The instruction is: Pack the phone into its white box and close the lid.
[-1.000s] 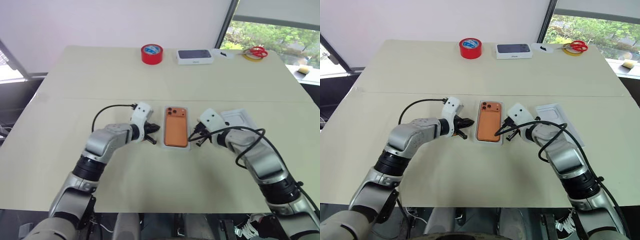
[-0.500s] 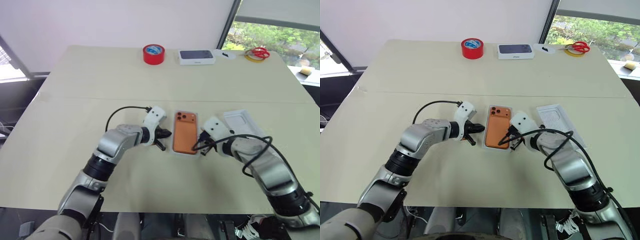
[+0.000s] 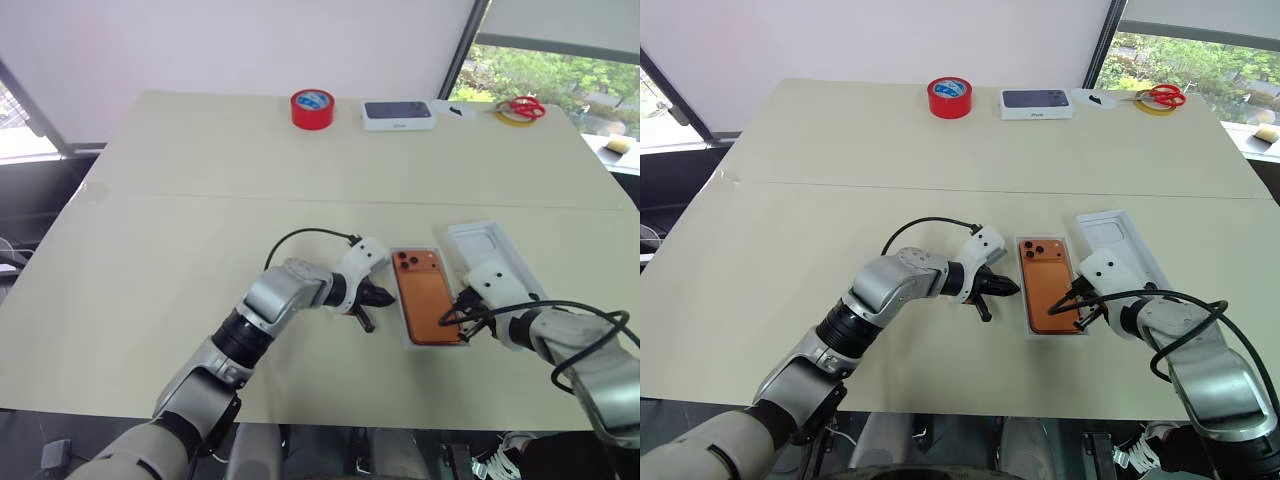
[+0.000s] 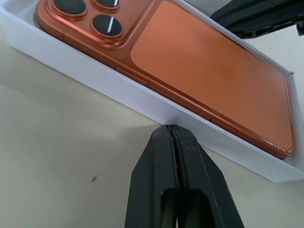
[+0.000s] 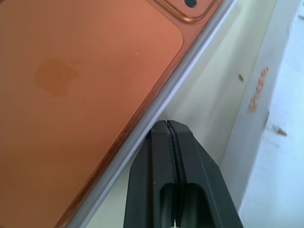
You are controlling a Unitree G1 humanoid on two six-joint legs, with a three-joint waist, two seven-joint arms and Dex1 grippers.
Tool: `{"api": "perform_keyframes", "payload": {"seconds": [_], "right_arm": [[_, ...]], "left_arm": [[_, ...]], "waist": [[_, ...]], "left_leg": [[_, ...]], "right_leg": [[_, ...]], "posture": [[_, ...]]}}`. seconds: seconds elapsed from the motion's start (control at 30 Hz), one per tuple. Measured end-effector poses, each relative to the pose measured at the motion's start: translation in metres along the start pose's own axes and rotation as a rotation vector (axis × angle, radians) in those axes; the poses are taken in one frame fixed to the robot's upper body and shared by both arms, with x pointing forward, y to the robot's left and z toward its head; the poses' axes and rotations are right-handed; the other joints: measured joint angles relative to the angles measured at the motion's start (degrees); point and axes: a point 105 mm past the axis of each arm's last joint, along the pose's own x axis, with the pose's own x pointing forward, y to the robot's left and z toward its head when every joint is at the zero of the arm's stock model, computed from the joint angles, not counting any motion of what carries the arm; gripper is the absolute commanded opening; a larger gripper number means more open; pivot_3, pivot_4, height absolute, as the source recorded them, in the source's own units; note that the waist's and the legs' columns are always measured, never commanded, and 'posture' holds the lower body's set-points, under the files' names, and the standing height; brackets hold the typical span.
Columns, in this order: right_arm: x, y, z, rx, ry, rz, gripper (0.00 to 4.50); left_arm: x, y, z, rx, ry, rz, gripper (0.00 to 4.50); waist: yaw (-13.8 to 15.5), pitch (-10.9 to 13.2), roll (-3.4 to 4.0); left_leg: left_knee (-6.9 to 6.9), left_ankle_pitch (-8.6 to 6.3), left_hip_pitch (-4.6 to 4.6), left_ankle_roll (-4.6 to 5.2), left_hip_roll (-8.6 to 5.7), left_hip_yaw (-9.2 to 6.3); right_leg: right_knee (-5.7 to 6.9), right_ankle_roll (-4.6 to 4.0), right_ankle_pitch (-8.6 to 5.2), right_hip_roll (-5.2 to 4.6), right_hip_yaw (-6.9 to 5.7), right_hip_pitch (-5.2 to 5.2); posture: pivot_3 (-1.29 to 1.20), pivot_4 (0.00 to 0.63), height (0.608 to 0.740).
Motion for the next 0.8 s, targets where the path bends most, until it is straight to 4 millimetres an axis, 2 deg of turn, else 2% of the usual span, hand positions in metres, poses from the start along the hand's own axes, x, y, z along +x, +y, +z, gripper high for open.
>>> {"api": "perform_keyframes", "payload": {"seconds": [0.17, 0.2, 0.3, 0.43, 0.57, 0.63, 0.8], "right_arm": [[-0.011, 0.000, -0.004, -0.007, -0.012, 0.034, 0.00], [-0.015, -0.003, -0.004, -0.012, -0.013, 0.037, 0.26], [-0.030, -0.014, -0.004, -0.015, -0.024, 0.034, 1.40], [-0.043, -0.030, 0.007, -0.036, -0.066, 0.007, 3.45], [-0.037, -0.058, 0.012, 0.097, -0.047, -0.055, 3.45], [-0.034, -0.069, 0.009, 0.185, -0.009, -0.075, 3.45], [-0.019, -0.069, 0.018, 0.275, 0.031, -0.025, 3.45]], "left_arm": [[-0.008, 0.003, -0.001, 0.012, 0.001, -0.001, 0.06], [-0.012, 0.006, 0.000, 0.017, -0.004, 0.008, 0.02], [-0.030, 0.011, 0.005, 0.018, -0.051, 0.033, 0.00], [-0.054, 0.020, 0.004, 0.039, -0.079, 0.070, 0.00], [-0.080, 0.026, -0.003, 0.180, -0.096, 0.091, 0.00], [-0.086, 0.025, -0.003, 0.261, -0.101, 0.078, 0.00], [-0.083, 0.012, -0.001, 0.336, -0.147, -0.010, 0.00]], "waist": [[0.0, 0.0, 0.03], [0.0, 0.0, 0.03], [0.0, 0.0, 0.05], [-0.1, 0.0, 0.08], [-0.4, 0.0, 0.15], [-0.1, 0.0, 0.20], [0.0, 0.0, 0.24]], "left_leg": [[-0.01, 0.00, -0.01, 0.00, 0.00, 0.00], [0.00, 0.00, 0.00, 0.00, 0.00, -0.01], [0.00, 0.00, 0.03, 0.01, 0.01, -0.03], [0.00, 0.00, 0.04, 0.00, 0.02, -0.03], [0.01, 0.00, 0.06, 0.00, 0.03, 0.00], [0.01, 0.00, 0.04, 0.00, 0.02, 0.00], [0.04, -0.04, -0.01, 0.06, -0.01, 0.07]], "right_leg": [[0.00, 0.00, 0.00, 0.00, 0.00, -0.01], [0.00, 0.00, 0.00, 0.00, 0.00, 0.01], [0.00, 0.00, 0.00, 0.00, 0.00, 0.04], [0.00, 0.00, 0.00, 0.03, 0.00, 0.06], [0.00, -0.02, 0.01, 0.03, 0.01, 0.06], [0.00, -0.03, 0.01, 0.02, 0.00, 0.04], [-0.04, -0.03, 0.01, -0.05, 0.01, 0.02]], "posture": [[0.00, 0.150, 0.730], [0.00, 0.150, 0.730], [0.00, 0.150, 0.730], [0.00, 0.150, 0.730], [0.00, 0.150, 0.730], [0.00, 0.150, 0.730], [0.00, 0.150, 0.730]]}}
